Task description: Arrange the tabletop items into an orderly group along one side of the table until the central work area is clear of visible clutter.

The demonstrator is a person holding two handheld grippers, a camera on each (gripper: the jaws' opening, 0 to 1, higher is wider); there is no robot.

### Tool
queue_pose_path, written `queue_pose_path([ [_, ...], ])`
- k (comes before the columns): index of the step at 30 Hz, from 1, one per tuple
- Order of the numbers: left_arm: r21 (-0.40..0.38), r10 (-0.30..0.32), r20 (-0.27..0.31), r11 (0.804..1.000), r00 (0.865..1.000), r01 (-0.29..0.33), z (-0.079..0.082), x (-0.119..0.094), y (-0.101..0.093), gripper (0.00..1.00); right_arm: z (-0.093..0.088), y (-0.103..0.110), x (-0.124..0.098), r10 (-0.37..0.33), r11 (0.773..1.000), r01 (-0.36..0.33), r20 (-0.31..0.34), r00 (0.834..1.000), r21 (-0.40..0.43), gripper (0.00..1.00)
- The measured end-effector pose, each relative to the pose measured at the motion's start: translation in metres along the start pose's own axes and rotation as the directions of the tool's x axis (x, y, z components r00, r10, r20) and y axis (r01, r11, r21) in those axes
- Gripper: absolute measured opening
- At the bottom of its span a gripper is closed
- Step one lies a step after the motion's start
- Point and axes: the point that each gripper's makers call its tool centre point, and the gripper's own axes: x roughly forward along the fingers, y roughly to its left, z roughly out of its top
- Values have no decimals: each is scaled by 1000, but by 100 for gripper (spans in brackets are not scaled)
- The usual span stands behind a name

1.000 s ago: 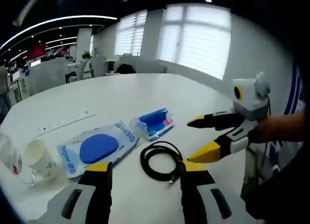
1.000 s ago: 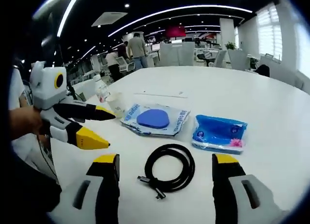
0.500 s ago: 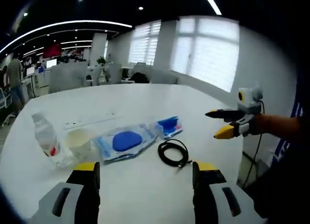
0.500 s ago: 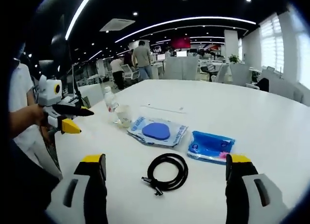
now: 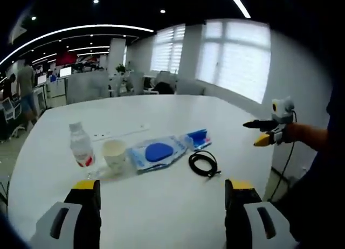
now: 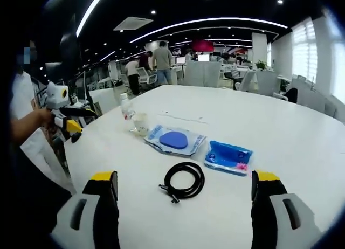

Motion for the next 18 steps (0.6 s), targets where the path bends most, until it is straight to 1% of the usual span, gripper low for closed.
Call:
queue_pose_path([
  [2, 1, 0, 11, 1000, 1000, 0, 3, -4, 0, 99, -1, 2, -1, 4, 1000, -4, 1, 1000, 11, 100],
  [5, 5, -4, 18, 1000, 1000, 4, 6, -11, 1, 100, -2, 7, -3, 10, 1000, -10, -9, 1000, -2, 100],
  [9, 6, -7, 20, 1000, 1000, 7, 7, -19, 1, 100, 0, 15, -8, 26, 1000, -27, -12, 1000, -8, 100],
  [11, 2, -10, 20, 1000, 1000, 9, 6, -22, -1, 100, -2, 18, -9, 38, 999, -38, -28, 999, -4, 100],
  [13, 1, -13, 24, 1000, 1000, 13, 6, -25, -3, 100, -2, 20, -12, 35, 999, -35, -36, 999, -2, 100],
  [18, -9, -15, 21, 1000, 1000, 15, 3, -29, -3, 100, 1, 18, -16, 20, 1000, -20, -20, 1000, 14, 100],
])
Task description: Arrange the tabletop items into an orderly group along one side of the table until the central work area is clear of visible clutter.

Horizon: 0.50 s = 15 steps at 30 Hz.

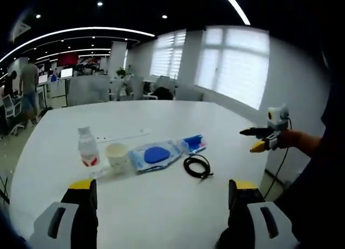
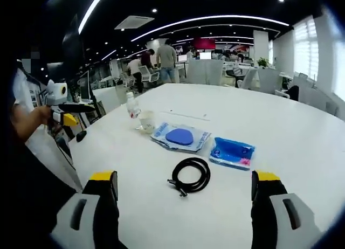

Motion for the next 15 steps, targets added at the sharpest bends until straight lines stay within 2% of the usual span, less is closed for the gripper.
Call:
queue_pose_path([
  [15, -4, -4, -20, 1000, 1000, 4, -8, -3, 0, 100, -1, -7, -6, -15, 1000, 15, 5, 1000, 17, 100],
])
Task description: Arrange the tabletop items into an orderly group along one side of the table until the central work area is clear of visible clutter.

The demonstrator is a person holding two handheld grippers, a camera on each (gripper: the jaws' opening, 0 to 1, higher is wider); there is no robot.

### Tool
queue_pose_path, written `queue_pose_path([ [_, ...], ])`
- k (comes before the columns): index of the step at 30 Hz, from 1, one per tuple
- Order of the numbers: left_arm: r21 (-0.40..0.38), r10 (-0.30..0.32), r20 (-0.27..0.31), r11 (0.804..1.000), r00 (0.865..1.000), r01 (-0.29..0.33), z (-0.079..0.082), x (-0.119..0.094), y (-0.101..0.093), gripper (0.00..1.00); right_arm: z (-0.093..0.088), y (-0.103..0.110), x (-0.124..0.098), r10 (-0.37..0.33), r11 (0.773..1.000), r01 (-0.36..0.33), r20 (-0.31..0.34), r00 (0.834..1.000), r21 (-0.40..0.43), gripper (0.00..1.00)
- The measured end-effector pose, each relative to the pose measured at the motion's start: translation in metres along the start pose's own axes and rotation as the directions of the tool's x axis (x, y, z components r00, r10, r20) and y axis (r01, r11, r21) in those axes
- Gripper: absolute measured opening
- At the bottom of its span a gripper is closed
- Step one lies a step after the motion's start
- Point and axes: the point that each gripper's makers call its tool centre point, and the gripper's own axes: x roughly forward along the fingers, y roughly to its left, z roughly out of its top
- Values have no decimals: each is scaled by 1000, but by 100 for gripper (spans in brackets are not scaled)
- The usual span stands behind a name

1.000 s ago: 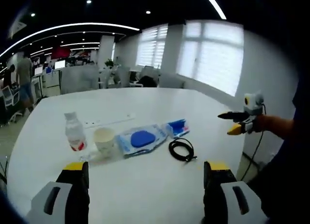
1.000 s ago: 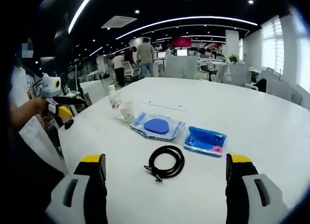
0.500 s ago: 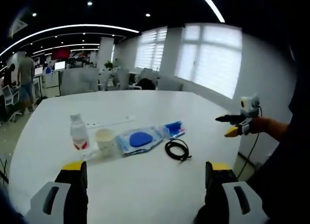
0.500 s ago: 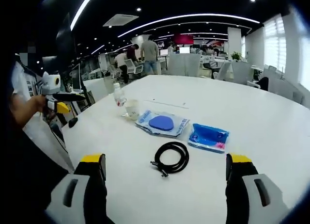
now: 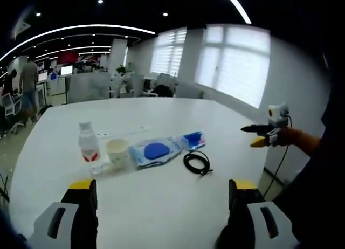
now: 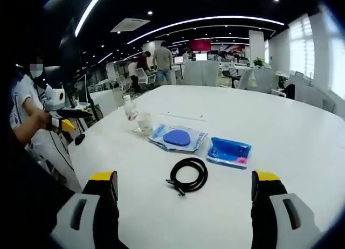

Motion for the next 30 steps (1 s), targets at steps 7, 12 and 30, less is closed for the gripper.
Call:
queue_pose_path([
  [7, 1, -19, -1, 1000, 1000, 19, 0, 2, -3, 100, 0, 0, 0, 2, 1000, -2, -1, 1000, 4, 100],
  [12, 5, -24, 6, 1000, 1000, 24, 3, 3, -7, 100, -1, 0, -1, -4, 1000, 4, -5, 1000, -1, 100],
  [30, 2, -22, 5, 1000, 1000, 22, 5, -3, -9, 100, 1, 1, 2, 11, 1000, -11, -10, 1000, -8, 100],
])
